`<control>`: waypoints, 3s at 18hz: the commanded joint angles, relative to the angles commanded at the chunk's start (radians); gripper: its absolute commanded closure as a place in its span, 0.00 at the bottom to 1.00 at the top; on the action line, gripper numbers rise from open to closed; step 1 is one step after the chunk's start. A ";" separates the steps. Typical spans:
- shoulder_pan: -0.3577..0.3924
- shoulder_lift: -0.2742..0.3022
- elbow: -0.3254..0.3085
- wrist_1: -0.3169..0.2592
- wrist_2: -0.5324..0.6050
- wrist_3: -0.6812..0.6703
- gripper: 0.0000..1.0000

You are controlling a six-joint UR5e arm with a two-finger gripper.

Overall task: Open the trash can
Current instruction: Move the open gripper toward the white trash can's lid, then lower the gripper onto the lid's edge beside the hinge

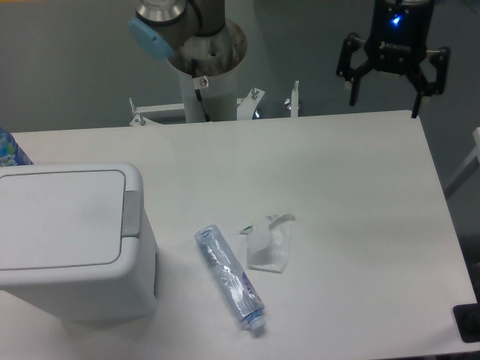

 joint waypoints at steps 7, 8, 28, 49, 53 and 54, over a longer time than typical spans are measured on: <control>-0.002 0.005 0.000 0.002 -0.003 -0.003 0.00; -0.009 0.003 0.005 0.002 -0.003 -0.026 0.00; -0.327 -0.057 -0.005 0.158 -0.005 -0.777 0.00; -0.509 -0.141 -0.006 0.161 -0.210 -1.028 0.00; -0.520 -0.153 -0.012 0.199 -0.206 -1.026 0.00; -0.528 -0.153 -0.014 0.204 -0.203 -1.028 0.00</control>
